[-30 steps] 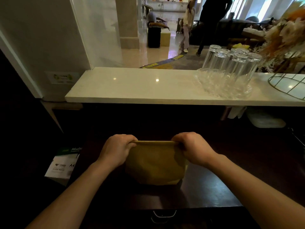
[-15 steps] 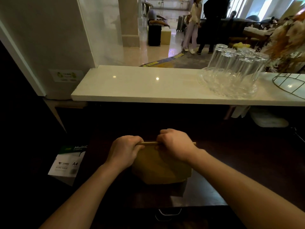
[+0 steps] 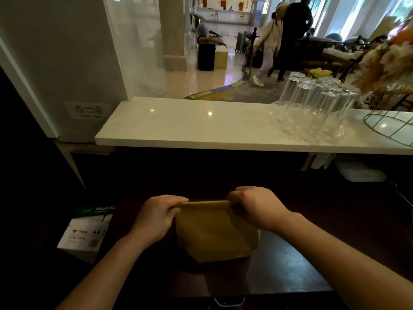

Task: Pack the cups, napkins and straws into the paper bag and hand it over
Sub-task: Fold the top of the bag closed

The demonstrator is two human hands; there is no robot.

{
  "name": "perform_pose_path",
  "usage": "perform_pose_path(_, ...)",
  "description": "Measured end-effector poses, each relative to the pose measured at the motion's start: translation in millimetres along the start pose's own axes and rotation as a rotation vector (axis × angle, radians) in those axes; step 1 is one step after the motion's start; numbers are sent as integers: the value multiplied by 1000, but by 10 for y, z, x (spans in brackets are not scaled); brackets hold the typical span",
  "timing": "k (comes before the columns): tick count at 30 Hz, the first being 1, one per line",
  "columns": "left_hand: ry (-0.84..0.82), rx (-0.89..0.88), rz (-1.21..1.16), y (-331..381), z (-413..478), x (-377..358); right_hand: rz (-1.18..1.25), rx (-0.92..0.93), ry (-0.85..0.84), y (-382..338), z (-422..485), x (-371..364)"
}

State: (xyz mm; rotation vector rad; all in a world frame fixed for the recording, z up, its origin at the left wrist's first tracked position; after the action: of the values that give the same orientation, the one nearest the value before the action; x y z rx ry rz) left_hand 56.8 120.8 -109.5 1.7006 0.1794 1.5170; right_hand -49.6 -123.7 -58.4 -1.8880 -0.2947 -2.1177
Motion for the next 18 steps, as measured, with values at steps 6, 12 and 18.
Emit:
perform_pose_path(6,102,93,18,-63,109,274,8,50,0,-46,146,-67)
perform_pose_path(12,327,59,433,52,819,557,59,76,32,-12,155,151)
perform_pose_path(18,275,210,598,44,1407,704,40,80,48,40,311,734)
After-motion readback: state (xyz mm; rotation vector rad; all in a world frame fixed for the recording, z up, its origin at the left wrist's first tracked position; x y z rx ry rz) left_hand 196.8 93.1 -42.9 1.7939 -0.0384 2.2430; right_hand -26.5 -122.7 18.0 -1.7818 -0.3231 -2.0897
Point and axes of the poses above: each hand's wrist, its own z-axis towards the middle knuckle, its own x-axis out of the back of the hand, y = z × x, the point moved 1 cm from there along z, towards the middle knuckle, and after that the axes turned 11 degrees about x, right-handed, at the moved point
